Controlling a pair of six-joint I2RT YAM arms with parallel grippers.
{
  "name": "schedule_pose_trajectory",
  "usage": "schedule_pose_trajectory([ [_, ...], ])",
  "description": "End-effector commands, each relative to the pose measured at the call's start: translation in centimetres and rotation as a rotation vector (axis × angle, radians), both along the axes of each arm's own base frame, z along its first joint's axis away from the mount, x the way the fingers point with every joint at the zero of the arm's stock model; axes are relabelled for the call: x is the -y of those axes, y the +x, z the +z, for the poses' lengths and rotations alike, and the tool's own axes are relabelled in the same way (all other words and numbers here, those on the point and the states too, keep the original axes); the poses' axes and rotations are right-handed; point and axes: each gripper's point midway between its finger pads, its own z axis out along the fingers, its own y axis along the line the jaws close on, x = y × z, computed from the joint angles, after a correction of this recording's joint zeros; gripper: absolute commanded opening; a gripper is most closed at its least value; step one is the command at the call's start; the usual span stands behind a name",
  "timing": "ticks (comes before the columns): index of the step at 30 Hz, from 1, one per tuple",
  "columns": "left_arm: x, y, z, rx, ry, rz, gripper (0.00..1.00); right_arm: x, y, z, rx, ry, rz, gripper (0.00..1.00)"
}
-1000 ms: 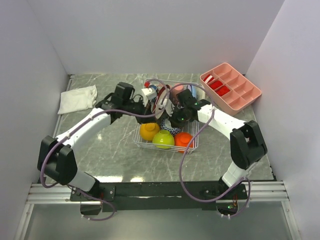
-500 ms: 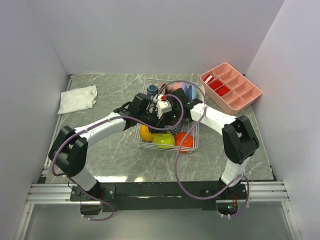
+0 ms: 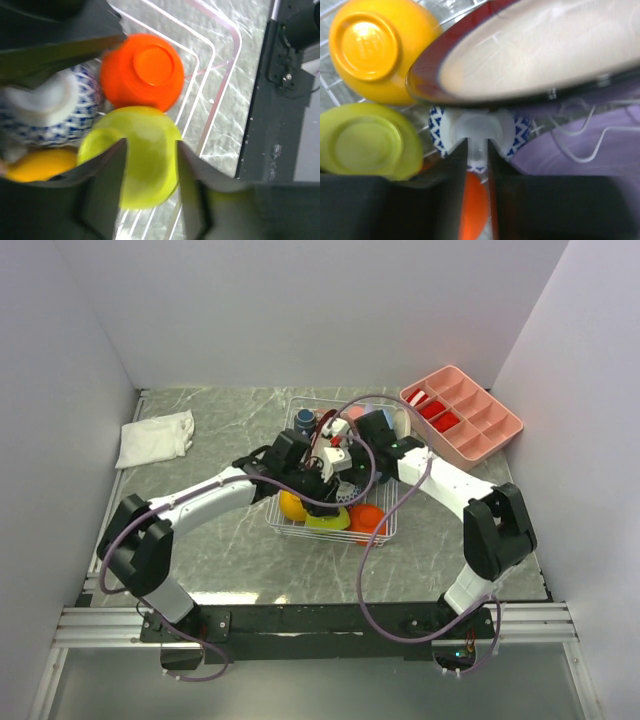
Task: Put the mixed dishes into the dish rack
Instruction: Adjust the bowl in the dish rack.
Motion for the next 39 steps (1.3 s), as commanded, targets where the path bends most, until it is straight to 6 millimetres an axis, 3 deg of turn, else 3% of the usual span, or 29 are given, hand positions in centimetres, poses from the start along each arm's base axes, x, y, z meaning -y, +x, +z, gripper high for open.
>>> schedule_pose_trajectory([
  [1, -0.6, 0.8, 8.9, 0.196, -0.106, 0.025, 0.57, 1.4, -1.2, 2.8, -0.074, 0.019, -0.051, 0.41],
  [3, -1.8, 0.5, 11.8, 0.236, -0.140, 0.069, 0.66, 1.2, -1.3, 3.9, -0.120, 0.057, -0.058, 0.62],
  [5, -2.9, 0.5, 13.9, 0.276, -0.161, 0.113, 0.73, 0.2, -2.8, 4.3, -0.216, 0.105, -0.028, 0.65],
  [8, -5.7, 2.2, 14.5, 0.275, -0.144, 0.236, 0.76, -0.9, -4.3, 4.4, -0.291, 0.155, -0.023, 0.74],
  [12, -9.1, 4.4, 13.7, 0.233, -0.148, 0.380, 0.77, -1.8, -5.9, 3.6, -0.319, 0.108, -0.028, 0.82],
  [14, -10.6, 5.6, 13.7, 0.249, -0.150, 0.429, 0.77, -2.3, -7.1, 3.3, -0.382, 0.121, -0.021, 0.83],
  [20, -12.8, 7.1, 15.0, 0.312, -0.166, 0.487, 0.77, -4.0, -9.6, 2.1, -0.462, 0.109, 0.018, 0.83],
  [33, -13.8, 6.4, 14.5, 0.283, -0.186, 0.504, 0.77, -4.1, -9.6, -0.5, -0.551, 0.097, -0.009, 0.82],
  [39, -13.8, 6.4, 14.5, 0.278, -0.196, 0.500, 0.77, -3.9, -8.7, 0.3, -0.519, 0.107, -0.026, 0.82],
])
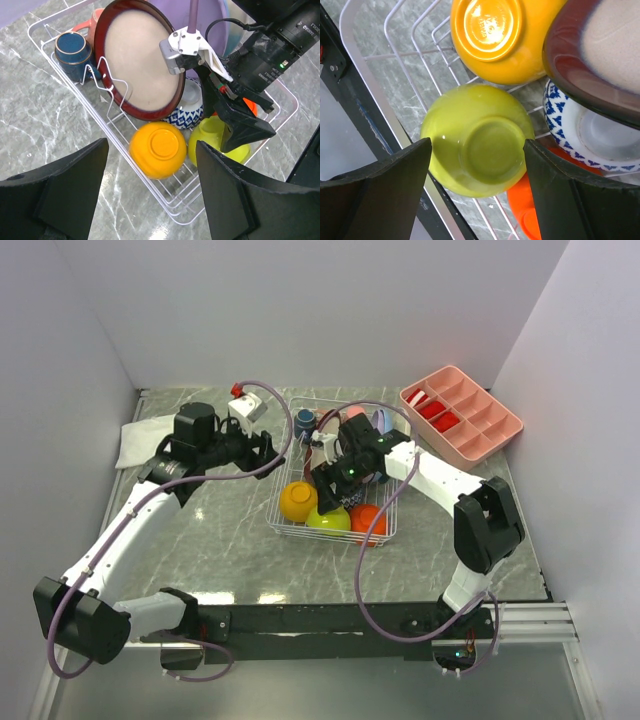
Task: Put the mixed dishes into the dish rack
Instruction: Adjust the bowl in the dish rack.
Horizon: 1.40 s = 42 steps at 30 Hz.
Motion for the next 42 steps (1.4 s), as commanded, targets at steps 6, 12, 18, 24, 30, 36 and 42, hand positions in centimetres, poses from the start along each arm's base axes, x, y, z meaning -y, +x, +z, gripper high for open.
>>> schedule_pose_trajectory([
  [6, 0.4, -0.4, 0.9, 0.026, -0.050, -0.027, 0.77, 0.8, 2.0, 1.6, 0.086, -0.006, -0.024, 0.80],
  [12, 0.8, -0.4, 0.8, 0.001, -0.077, -0.031, 0.77, 0.7, 2.1, 2.2, 0.109, 0.003, -0.027, 0.81],
  [18, 1.0, -0.1, 0.6, -0.008, -0.081, -0.035, 0.77, 1.5, 3.0, 1.3, 0.084, -0.023, -0.081, 0.82],
  [24, 1.0, -0.1, 0.4, -0.012, -0.078, -0.034, 0.77, 1.8, 2.6, 0.3, 0.018, -0.014, -0.083, 0.82],
  [30, 1.0, 0.1, 0.1, -0.017, -0.072, -0.030, 0.77, 0.6, 1.1, 1.8, -0.032, 0.069, -0.025, 0.82],
  [36, 1.1, 0.2, 0.2, -0.014, -0.072, -0.032, 0.78, 0.7, -1.1, 0.1, -0.111, 0.048, 0.007, 0.80],
  [42, 1.0, -0.1, -0.1, -0.017, -0.076, -0.030, 0.78, 0.3, -1.8, -0.2, -0.067, 0.011, 0.052, 0.80],
])
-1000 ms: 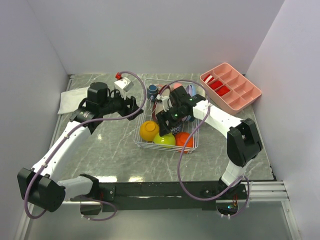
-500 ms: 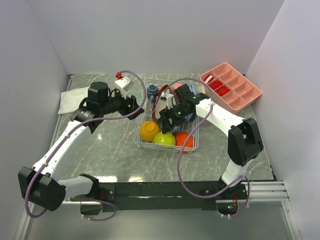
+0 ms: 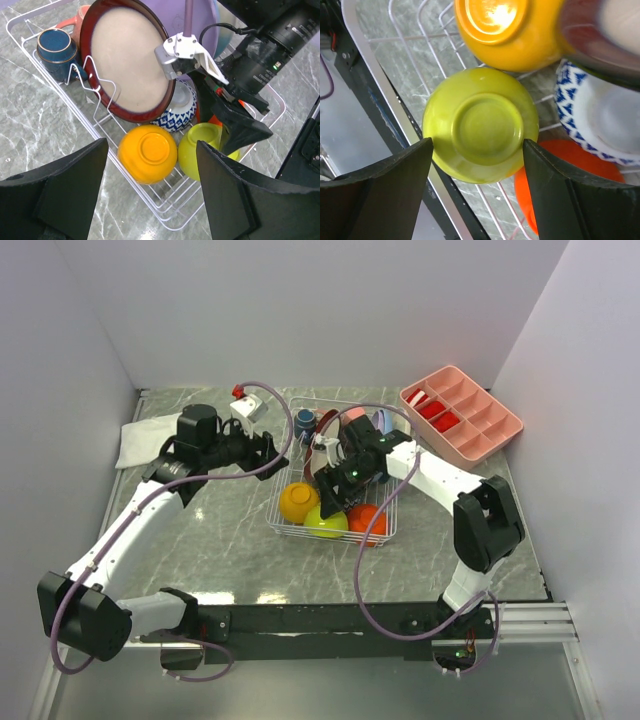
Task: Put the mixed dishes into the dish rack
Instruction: Adjust the bowl in the dish rack.
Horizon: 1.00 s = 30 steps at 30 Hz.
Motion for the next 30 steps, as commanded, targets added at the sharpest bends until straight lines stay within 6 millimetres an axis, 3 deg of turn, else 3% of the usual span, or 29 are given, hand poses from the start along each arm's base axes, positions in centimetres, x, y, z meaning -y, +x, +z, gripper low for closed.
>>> schedule_pose_trajectory([
  [1, 0.2, 0.0, 0.8, 0.027, -0.030, -0.005, 0.77, -0.6, -0.8, 0.0, 0.010, -0.005, 0.042, 0.80],
  [10, -0.3, -0.5, 0.7, 0.031, -0.020, 0.000, 0.77, -1.7, 0.5, -0.2, -0.006, 0.011, 0.022, 0.75],
  [18, -0.4, -0.5, 0.5, 0.027, -0.029, 0.000, 0.77, -2.3, 1.1, 0.1, -0.017, 0.023, -0.010, 0.80],
  [20, -0.3, -0.5, 0.6, 0.024, -0.032, 0.000, 0.77, -2.6, 1.0, 0.2, -0.048, 0.042, -0.020, 0.77],
  [24, -0.2, -0.4, 0.6, 0.020, -0.031, -0.006, 0.77, -2.7, 1.2, 0.1, -0.060, 0.056, -0.019, 0.62],
  [30, -0.1, -0.3, 0.6, 0.019, -0.038, -0.010, 0.77, -2.5, 1.5, -0.2, -0.048, 0.048, -0.017, 0.50],
])
